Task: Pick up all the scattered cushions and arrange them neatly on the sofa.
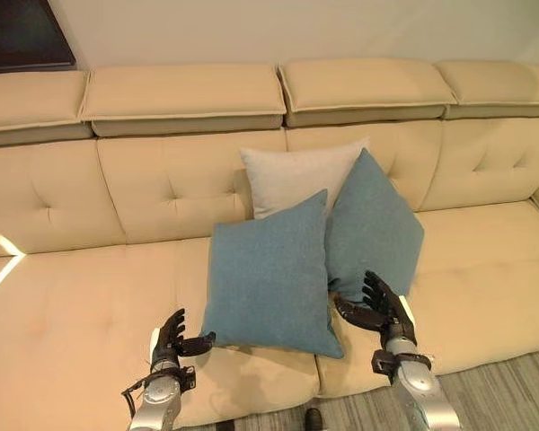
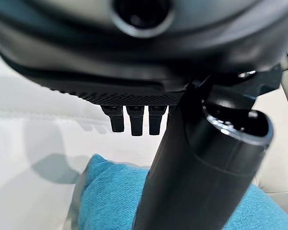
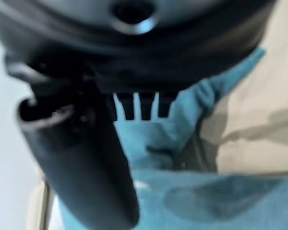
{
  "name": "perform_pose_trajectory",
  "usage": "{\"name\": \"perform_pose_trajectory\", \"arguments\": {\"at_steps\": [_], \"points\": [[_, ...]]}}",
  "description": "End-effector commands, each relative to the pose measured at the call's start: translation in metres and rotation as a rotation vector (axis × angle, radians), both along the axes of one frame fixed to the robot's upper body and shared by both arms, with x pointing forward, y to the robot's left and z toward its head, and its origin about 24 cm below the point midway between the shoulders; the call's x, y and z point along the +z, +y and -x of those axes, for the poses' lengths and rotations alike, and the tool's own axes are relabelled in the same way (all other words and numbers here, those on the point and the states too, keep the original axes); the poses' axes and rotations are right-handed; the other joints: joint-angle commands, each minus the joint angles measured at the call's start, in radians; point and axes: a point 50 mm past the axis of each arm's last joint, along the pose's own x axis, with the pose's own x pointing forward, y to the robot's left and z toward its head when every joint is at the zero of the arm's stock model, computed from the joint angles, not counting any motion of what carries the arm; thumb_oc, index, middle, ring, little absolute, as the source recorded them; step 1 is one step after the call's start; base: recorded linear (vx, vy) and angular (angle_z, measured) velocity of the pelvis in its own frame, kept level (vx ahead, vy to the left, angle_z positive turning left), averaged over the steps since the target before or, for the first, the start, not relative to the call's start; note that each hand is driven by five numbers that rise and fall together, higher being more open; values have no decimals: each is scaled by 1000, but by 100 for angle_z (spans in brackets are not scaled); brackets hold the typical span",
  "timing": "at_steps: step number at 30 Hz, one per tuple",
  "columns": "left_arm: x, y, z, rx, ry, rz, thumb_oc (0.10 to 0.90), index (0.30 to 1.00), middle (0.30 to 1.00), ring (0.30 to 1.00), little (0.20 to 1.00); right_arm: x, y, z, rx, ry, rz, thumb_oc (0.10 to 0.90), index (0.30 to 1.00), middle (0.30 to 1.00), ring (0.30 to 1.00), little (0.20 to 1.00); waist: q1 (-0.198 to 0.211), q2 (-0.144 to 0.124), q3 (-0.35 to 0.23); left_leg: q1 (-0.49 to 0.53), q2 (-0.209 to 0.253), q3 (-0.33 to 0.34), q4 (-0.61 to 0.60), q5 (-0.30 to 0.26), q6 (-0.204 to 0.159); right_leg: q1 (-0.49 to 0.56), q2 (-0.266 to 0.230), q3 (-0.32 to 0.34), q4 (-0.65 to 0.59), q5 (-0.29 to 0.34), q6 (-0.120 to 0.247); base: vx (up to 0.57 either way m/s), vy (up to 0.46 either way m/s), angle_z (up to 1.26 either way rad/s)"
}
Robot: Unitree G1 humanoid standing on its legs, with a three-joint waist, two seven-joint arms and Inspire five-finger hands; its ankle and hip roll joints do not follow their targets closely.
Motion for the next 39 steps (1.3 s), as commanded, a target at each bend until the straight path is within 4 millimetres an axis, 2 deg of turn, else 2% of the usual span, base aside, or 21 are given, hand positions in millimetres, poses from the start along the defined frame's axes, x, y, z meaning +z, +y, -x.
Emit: {"name": "perform_pose_trajectory", "arguments": {"at_steps": [1,10,14,21,26,32,36,39], "points": [[46,0,-53,-20,-256,-56,800,900,900,900,900,37,-2,-35,-53,-209,-6,800,900,900,900,900,36,15,19,64,11,50,4,-143,-16,8,-17,-34,27,-55,54,-36,32,-2],[59,3,-66,21,-310,-83,800,900,900,900,900,29,25,-46,10,-159,-9,800,900,900,900,900,61,-1,48,18,16,55,4,-124,-16,-33,-15,-34,18,-40,54,-35,10,0],[67,5,-74,78,-352,-40,800,900,900,900,900,31,39,-52,49,-158,-32,800,900,900,900,900,71,-13,68,-9,18,57,9,-116,-16,-60,-16,-33,17,-29,54,-39,2,-3],[81,7,-93,95,-403,30,800,900,900,900,900,43,46,-62,108,-198,-3,800,900,900,900,900,64,-21,99,-73,20,58,27,-100,-18,-122,-19,-29,25,-11,52,-54,17,-2],[92,6,-107,40,-422,30,800,900,900,900,900,51,47,-66,134,-227,0,800,900,900,900,900,49,-32,109,-122,27,62,42,-94,-20,-166,-21,-27,29,9,54,-20,22,-6],[96,-13,-117,-46,-430,65,800,900,900,900,900,54,52,-70,156,-235,-4,800,900,900,900,900,37,-50,113,-161,34,70,64,-93,-23,-199,-21,-23,30,21,53,5,8,-4],[98,-50,-120,-171,-447,147,800,900,900,900,900,58,57,-75,179,-248,14,800,900,900,900,900,35,-59,123,-173,37,69,78,-97,-25,-210,-22,-22,35,19,49,6,-5,-1],[101,-76,-120,-265,-463,209,800,900,900,900,900,59,58,-75,193,-247,38,800,900,900,900,900,35,-54,130,-168,37,68,79,-100,-25,-208,-23,-23,41,11,46,9,-14,0]]}}
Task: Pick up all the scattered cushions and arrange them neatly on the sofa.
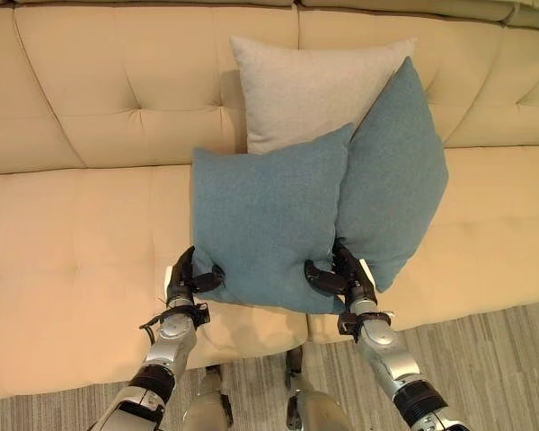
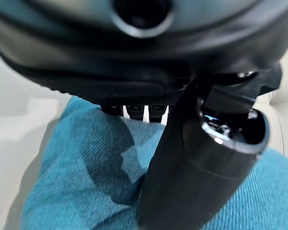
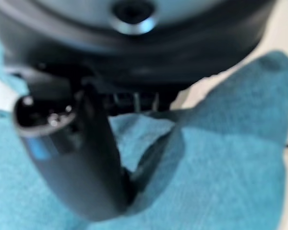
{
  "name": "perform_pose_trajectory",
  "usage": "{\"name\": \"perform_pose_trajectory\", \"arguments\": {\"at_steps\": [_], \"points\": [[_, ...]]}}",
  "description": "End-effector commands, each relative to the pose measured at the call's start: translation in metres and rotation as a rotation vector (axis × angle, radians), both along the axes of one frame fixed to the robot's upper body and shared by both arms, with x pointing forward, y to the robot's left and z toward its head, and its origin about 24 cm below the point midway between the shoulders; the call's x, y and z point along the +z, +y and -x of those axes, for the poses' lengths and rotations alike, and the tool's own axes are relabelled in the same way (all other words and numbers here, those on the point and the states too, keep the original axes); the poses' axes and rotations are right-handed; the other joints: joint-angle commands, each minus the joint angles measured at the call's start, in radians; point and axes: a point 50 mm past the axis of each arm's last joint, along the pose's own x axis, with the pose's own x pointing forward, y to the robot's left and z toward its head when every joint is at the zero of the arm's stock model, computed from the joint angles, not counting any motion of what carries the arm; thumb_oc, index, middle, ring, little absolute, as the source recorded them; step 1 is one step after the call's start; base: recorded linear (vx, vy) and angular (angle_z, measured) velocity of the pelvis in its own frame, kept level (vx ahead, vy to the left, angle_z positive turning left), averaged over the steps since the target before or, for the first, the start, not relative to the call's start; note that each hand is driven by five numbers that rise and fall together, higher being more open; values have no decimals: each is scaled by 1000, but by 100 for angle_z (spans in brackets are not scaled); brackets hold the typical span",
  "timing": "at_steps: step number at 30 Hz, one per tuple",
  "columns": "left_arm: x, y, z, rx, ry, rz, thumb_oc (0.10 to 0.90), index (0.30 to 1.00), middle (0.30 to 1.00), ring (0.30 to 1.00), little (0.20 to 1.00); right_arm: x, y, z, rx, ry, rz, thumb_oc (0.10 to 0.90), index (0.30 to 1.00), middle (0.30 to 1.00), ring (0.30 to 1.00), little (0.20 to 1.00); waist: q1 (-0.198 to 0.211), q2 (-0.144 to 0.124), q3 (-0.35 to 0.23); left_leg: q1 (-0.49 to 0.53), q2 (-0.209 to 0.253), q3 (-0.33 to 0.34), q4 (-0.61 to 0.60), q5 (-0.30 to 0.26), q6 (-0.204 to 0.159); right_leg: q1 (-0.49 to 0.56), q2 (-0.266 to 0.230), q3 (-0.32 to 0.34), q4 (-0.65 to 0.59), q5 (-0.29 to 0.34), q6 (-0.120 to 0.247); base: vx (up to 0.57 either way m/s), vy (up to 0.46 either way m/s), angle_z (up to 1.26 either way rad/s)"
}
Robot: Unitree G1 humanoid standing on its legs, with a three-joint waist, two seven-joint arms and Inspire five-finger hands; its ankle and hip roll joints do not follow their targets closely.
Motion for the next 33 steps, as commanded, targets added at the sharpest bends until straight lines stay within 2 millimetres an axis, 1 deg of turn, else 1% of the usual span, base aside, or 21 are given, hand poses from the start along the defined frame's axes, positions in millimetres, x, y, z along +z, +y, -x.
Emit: {"name": "perform_pose_trajectory", "arguments": {"at_steps": [1,2,3,4,5,8,9,13,14,16,17,18,20,22,23,25,26,30,31,32,33], "points": [[45,-54,-29,-244,-225,87,722,782,782,782,782,32,14,-18,69,-158,13,800,900,900,900,900,14,16,-3,41,22,34,80,-132,-21,17,-40,-31,46,-33,54,20,-37,1],[49,-59,-30,-272,-240,91,400,300,300,300,300,32,13,-18,71,-157,14,800,900,900,900,900,14,19,-1,43,22,33,82,-133,-21,18,-40,-31,48,-36,53,0,0,0],[52,-61,-30,-290,-257,94,400,300,300,300,300,32,13,-17,75,-158,14,516,474,474,474,474,13,22,1,46,22,33,82,-134,-21,19,-41,-31,50,-38,52,0,0,0],[55,-64,-30,-310,-274,101,400,300,300,300,300,32,12,-16,79,-162,19,400,300,300,300,300,13,26,2,52,21,34,81,-136,-21,22,-41,-29,52,-42,52,0,0,0],[59,-64,-29,-316,-295,115,400,300,300,300,300,31,10,-14,82,-160,18,400,300,300,300,300,12,31,3,62,21,36,82,-139,-21,28,-41,-28,54,-48,50,28,-34,1],[59,-63,-27,-309,-303,134,400,300,300,300,300,28,8,-10,77,-152,13,400,300,300,300,300,9,39,-1,75,19,38,79,-141,-21,36,-40,-25,55,-53,49,10,-10,1],[60,-60,-26,-293,-312,150,400,300,300,300,300,24,4,-7,67,-139,13,400,300,300,300,300,7,48,-7,92,17,40,76,-143,-20,47,-39,-24,58,-59,47,24,-31,-4],[60,-54,-22,-267,-322,164,400,300,300,300,300,21,-2,-1,54,-131,10,400,300,300,300,300,3,63,-24,122,17,40,64,-144,-20,65,-37,-23,61,-72,44,46,-39,-3],[54,-48,-15,-243,-311,180,400,300,300,300,300,18,-7,5,41,-121,7,400,300,300,300,300,0,75,-39,147,15,38,55,-147,-19,83,-32,-21,70,-86,41,86,-61,-2],[49,-45,-7,-231,-301,202,400,300,300,300,300,12,-13,12,28,-102,10,400,300,300,300,300,-4,89,-48,173,17,28,49,-150,-18,100,-27,-16,89,-106,36,69,-46,2],[48,-45,-7,-231,-300,202,400,300,300,300,300,12,-13,12,28,-101,10,400,300,300,300,300,-5,89,-48,174,17,28,49,-150,-18,101,-27,-16,90,-107,36,51,-58,11],[41,-44,1,-221,-282,224,400,300,300,300,300,8,-18,18,13,-89,2,400,300,300,300,300,-7,101,-54,195,19,17,43,-149,-18,117,-18,-10,111,-130,27,25,-51,14],[39,-44,5,-217,-276,233,400,300,300,300,300,7,-21,22,2,-83,1,400,300,300,300,300,-9,109,-57,205,21,10,38,-146,-19,123,-12,-5,124,-142,22,17,-56,12],[33,-45,14,-215,-262,266,400,300,300,300,300,4,-25,30,-13,-78,-6,400,300,300,300,300,-13,126,-68,216,28,-12,22,-130,-23,131,13,25,154,-172,6,-24,-111,10],[33,-45,15,-215,-261,266,400,300,300,300,300,4,-25,30,-14,-77,-6,400,300,300,300,300,-13,126,-68,216,28,-12,22,-129,-23,132,13,25,154,-173,6,-43,-157,27],[26,-44,27,-227,-236,282,400,300,300,300,300,6,-26,36,-8,-93,-18,400,300,300,300,300,-7,135,-81,219,40,-35,26,-114,-30,148,40,33,170,-207,-17,-38,-138,27],[26,-44,27,-227,-236,282,400,300,300,300,300,6,-26,36,-8,-92,-18,400,300,300,300,300,-8,135,-81,219,40,-36,26,-114,-31,148,40,32,170,-207,-17,-41,-133,16],[18,-36,45,-217,-210,309,400,300,300,300,300,15,-24,40,36,-136,-5,400,300,300,300,300,12,136,-82,200,76,-69,53,-78,-61,179,87,15,165,-238,-56,-91,-199,29],[16,-36,49,-217,-203,314,400,300,300,300,300,18,-24,40,42,-149,-4,400,300,300,300,300,16,135,-82,192,84,-78,61,-64,-70,194,98,3,150,-237,-63,-150,-268,36],[13,-36,54,-209,-188,341,400,300,300,300,300,23,-24,41,54,-174,-1,400,300,300,300,300,29,134,-78,174,99,-92,65,-36,-88,215,119,-20,119,-239,-73,-121,-208,40],[12,-36,54,-209,-188,341,400,300,300,300,300,22,-24,41,54,-173,-1,400,300,300,300,300,27,134,-78,173,100,-95,65,-35,-88,217,119,-23,116,-238,-73,-170,-204,62]]}}
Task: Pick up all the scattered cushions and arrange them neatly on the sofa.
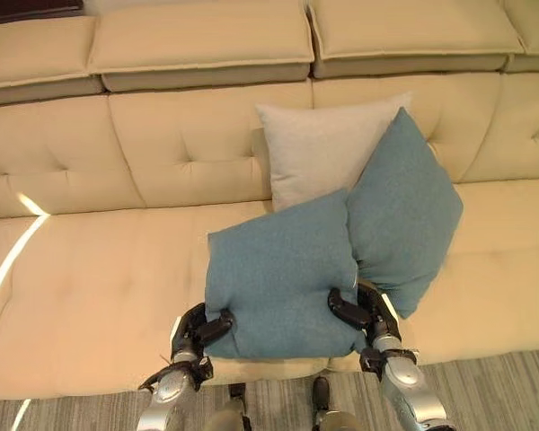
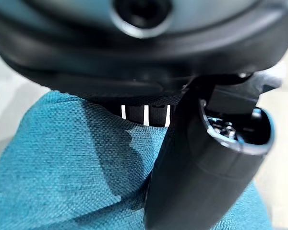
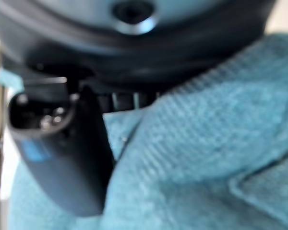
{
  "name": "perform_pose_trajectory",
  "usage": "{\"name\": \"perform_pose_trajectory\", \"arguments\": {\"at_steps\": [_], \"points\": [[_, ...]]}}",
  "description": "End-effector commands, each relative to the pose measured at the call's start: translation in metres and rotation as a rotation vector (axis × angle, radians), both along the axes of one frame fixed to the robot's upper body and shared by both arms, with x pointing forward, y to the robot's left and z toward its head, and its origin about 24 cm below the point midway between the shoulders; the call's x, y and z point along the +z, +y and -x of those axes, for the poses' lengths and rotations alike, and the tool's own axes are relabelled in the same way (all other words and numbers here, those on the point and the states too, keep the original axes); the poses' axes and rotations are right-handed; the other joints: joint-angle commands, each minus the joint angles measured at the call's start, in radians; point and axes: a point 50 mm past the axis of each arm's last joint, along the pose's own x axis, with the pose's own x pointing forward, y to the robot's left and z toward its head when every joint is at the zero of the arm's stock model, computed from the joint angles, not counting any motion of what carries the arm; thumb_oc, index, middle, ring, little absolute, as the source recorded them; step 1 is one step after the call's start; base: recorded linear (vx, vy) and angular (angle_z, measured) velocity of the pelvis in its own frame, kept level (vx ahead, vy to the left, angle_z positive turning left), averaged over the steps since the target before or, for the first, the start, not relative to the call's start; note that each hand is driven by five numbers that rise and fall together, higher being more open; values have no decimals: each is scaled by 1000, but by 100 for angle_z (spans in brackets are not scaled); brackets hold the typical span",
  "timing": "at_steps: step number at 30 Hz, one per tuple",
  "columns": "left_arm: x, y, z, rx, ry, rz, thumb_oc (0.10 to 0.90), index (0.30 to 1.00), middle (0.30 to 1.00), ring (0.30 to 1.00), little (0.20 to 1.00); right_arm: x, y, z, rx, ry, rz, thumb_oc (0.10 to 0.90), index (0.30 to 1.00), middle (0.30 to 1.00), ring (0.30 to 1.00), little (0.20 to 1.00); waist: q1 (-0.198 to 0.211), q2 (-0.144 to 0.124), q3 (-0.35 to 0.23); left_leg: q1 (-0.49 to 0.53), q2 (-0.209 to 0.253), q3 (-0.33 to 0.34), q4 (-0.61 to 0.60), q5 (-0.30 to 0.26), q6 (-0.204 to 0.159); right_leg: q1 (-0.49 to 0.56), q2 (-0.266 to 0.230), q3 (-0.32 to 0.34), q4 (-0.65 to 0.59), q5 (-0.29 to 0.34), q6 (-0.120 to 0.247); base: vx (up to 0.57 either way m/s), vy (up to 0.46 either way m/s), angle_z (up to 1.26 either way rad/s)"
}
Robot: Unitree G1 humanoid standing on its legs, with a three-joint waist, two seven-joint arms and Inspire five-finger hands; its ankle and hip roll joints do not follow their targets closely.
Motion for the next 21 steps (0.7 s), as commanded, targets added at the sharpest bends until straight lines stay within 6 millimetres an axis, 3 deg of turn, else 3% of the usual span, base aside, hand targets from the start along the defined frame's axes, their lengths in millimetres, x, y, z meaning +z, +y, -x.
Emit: {"name": "perform_pose_trajectory", "arguments": {"at_steps": [1,2,4,8,9,12,13,14,15,19,20,21], "points": [[60,-28,-52,-115,-350,121,400,300,300,300,300,61,14,-23,118,-332,-22,400,300,300,300,300,-4,-18,-61,1,63,44,63,-53,-49,-18,46,32,102,-191,-44,-267,-144,71],[62,-30,-52,-129,-364,121,400,300,300,300,300,68,12,-24,113,-364,-7,400,300,300,300,300,1,-22,-43,-51,69,51,93,-27,-57,-17,47,5,83,-183,-47,-354,-165,69],[66,-33,-52,-159,-384,118,400,300,300,300,300,73,11,-25,117,-386,7,400,300,300,300,300,1,-29,-43,-63,63,76,125,-58,-38,-30,34,-22,72,-165,-46,-284,-81,108],[67,-46,-51,-243,-392,110,400,300,300,300,300,83,10,-27,126,-427,8,400,300,300,300,300,-28,-65,-68,23,-17,97,323,-282,19,-56,-18,-68,48,-103,-35,-203,50,43],[67,-46,-51,-244,-392,111,400,300,300,300,300,83,10,-27,126,-427,8,400,300,300,300,300,-28,-65,-67,23,-16,97,325,-284,19,-55,-18,-68,48,-103,-35,-147,113,36],[70,-54,-52,-274,-403,123,400,300,300,300,300,83,6,-26,101,-427,7,400,300,300,300,300,-57,-63,-75,57,4,185,334,-318,30,-72,-46,-131,71,-98,-34,-116,117,55],[70,-57,-52,-288,-401,131,400,300,300,300,300,83,4,-25,88,-427,5,400,300,300,300,300,-70,-49,-78,91,21,214,308,-349,22,-64,-46,-151,80,-114,-23,-103,228,102],[71,-61,-53,-305,-403,136,400,300,300,300,300,84,1,-24,69,-430,10,400,300,300,300,300,-83,-43,-81,105,29,254,276,-342,21,-68,-62,-190,89,-109,-15,-64,342,92],[69,-62,-51,-321,-389,122,400,300,300,300,300,82,0,-23,55,-420,8,400,300,300,300,300,-91,-36,-87,116,13,257,228,-336,28,-73,-85,-217,110,-97,-5,-87,279,59],[65,-56,-46,-341,-368,86,400,300,300,300,300,77,3,-23,48,-402,-17,400,300,300,300,300,-83,-49,-82,139,-19,229,178,-335,48,-72,-117,-205,152,-91,21,-30,218,64],[66,-52,-47,-338,-374,68,400,300,300,300,300,77,4,-24,44,-404,-23,400,300,300,300,300,-82,-54,-79,135,-24,216,174,-336,54,-83,-121,-180,169,-88,31,-147,188,62],[68,-48,-49,-333,-384,48,400,300,300,300,300,80,9,-27,56,-418,-30,400,300,300,300,300,-94,-70,-74,125,-43,198,153,-312,72,-134,-106,-72,202,-71,40,-114,147,68]]}}
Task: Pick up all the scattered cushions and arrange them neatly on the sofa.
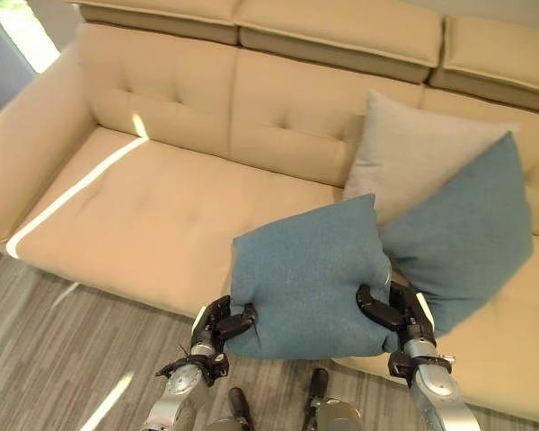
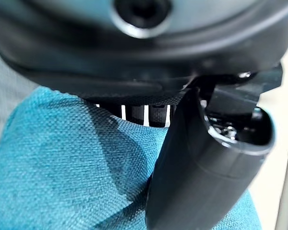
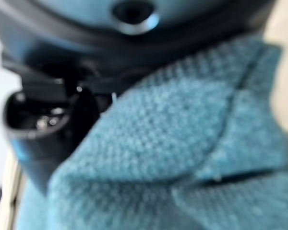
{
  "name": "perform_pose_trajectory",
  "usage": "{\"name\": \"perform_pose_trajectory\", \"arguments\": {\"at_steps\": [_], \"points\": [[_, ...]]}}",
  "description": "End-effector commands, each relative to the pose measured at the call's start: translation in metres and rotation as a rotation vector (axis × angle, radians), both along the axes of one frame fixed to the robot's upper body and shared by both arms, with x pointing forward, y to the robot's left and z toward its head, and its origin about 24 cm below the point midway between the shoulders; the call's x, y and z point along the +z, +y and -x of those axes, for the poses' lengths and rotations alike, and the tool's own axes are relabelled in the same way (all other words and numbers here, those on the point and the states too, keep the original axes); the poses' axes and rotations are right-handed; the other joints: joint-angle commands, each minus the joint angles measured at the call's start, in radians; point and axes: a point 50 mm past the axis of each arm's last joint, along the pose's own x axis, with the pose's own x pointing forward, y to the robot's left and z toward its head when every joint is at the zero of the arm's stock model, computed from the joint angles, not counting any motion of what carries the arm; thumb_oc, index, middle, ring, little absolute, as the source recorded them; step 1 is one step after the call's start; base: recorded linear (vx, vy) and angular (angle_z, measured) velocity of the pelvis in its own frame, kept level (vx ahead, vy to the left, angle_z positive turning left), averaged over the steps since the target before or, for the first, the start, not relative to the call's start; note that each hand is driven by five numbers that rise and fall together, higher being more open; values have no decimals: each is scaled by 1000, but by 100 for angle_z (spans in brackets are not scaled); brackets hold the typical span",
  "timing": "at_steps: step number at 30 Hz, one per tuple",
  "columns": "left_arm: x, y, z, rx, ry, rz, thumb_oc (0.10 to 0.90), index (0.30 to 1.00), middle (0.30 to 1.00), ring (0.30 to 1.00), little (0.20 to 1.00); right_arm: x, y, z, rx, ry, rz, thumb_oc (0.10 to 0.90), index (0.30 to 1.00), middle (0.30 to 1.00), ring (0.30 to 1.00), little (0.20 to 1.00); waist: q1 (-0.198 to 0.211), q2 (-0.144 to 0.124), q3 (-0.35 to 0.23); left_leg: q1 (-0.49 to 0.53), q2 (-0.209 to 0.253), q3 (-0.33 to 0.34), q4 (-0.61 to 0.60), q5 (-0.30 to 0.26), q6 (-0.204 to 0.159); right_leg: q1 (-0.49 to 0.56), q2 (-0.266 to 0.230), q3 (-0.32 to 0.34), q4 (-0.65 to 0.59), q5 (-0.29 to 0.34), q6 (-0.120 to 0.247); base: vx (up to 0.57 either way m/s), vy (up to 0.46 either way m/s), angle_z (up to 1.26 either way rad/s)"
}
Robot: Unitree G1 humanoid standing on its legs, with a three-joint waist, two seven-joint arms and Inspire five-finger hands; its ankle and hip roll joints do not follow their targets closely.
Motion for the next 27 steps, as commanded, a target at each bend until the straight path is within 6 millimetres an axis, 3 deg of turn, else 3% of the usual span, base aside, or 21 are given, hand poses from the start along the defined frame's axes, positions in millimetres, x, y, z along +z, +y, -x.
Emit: {"name": "perform_pose_trajectory", "arguments": {"at_steps": [1,2,3,5,6,13,14,15,16,17,18,19,20,22,25,26,27], "points": [[56,-23,-28,-149,-335,60,400,300,300,300,300,63,39,-40,154,-359,-69,400,300,300,300,300,-7,-52,-91,39,39,-18,25,-102,-10,-86,91,281,92,-127,78,-77,132,57],[57,-22,-29,-140,-340,60,400,300,300,300,300,63,39,-41,160,-358,-65,400,300,300,300,300,-11,-54,-92,42,33,-45,14,-97,-6,-91,130,370,103,-144,85,7,59,78],[57,-22,-29,-140,-340,59,400,300,300,300,300,63,39,-41,160,-358,-65,400,300,300,300,300,-11,-55,-94,39,32,-44,13,-95,-6,-94,130,371,102,-142,85,15,43,113],[58,-20,-30,-141,-350,56,400,300,300,300,300,61,37,-39,156,-351,-66,400,300,300,300,300,-16,-59,-98,31,18,-102,-1,-77,-3,-81,178,490,107,-169,72,17,24,133],[58,-18,-31,-147,-347,39,400,300,300,300,300,59,36,-39,156,-344,-68,400,300,300,300,300,-7,-64,-102,21,12,-144,-19,-57,-8,-76,194,508,108,-171,52,18,-22,112],[59,-17,-29,-140,-341,55,400,300,300,300,300,55,30,-34,149,-322,-70,400,300,300,300,300,5,-79,-115,3,12,-193,-49,-18,-47,-22,182,417,22,-175,27,49,-83,98],[58,-18,-27,-137,-336,62,400,300,300,300,300,55,28,-33,143,-321,-63,400,300,300,300,300,2,-81,-109,-14,14,-178,-28,-22,-46,-17,174,395,19,-176,26,2,-33,63],[57,-19,-26,-134,-331,78,400,300,300,300,300,56,23,-32,131,-326,-52,400,300,300,300,300,-14,-81,-97,-43,31,-119,11,-17,-50,-11,162,364,18,-182,26,45,51,114],[54,-22,-24,-138,-313,109,400,300,300,300,300,58,17,-31,103,-329,-42,400,300,300,300,300,-54,-76,-102,-34,101,90,27,-21,-57,11,136,282,9,-199,37,-30,43,156],[54,-22,-24,-138,-313,110,400,300,300,300,300,58,17,-31,103,-330,-42,400,300,300,300,300,-53,-78,-99,-45,105,101,34,-6,-52,4,137,277,7,-183,31,60,95,223],[51,-21,-22,-152,-294,97,400,300,300,300,300,57,16,-32,90,-330,-51,400,300,300,300,300,-55,-77,-102,-57,125,158,50,4,-56,29,134,247,2,-193,33,77,49,148],[50,-21,-22,-152,-292,98,400,300,300,300,300,57,16,-32,89,-328,-51,400,300,300,300,300,-56,-75,-104,-47,122,145,49,-19,-64,40,133,253,2,-210,40,220,104,87],[51,-21,-22,-158,-289,96,400,300,300,300,300,56,13,-30,62,-324,-64,400,300,300,300,300,-56,-86,-106,-88,150,195,53,24,-72,53,120,220,4,-205,44,164,52,26],[52,-21,-22,-157,-292,95,400,300,300,300,300,56,13,-30,62,-322,-65,400,300,300,300,300,-56,-92,-106,-113,162,203,69,31,-76,56,111,210,13,-211,45,195,136,64],[50,-19,-20,-174,-281,77,400,300,300,300,300,52,15,-28,68,-302,-62,400,300,300,300,300,-52,-94,-119,-80,134,196,27,7,-57,69,93,199,50,-228,63,248,223,42],[49,-18,-18,-189,-274,47,400,300,300,300,300,50,19,-29,81,-293,-68,400,300,300,300,300,-48,-105,-121,-67,96,193,28,-20,-25,56,55,220,137,-184,92,246,274,23],[49,-18,-18,-189,-274,47,400,300,300,300,300,50,19,-29,81,-293,-68,400,300,300,300,300,-47,-106,-121,-66,94,195,27,-22,-23,53,52,222,141,-185,94,225,299,15]]}}
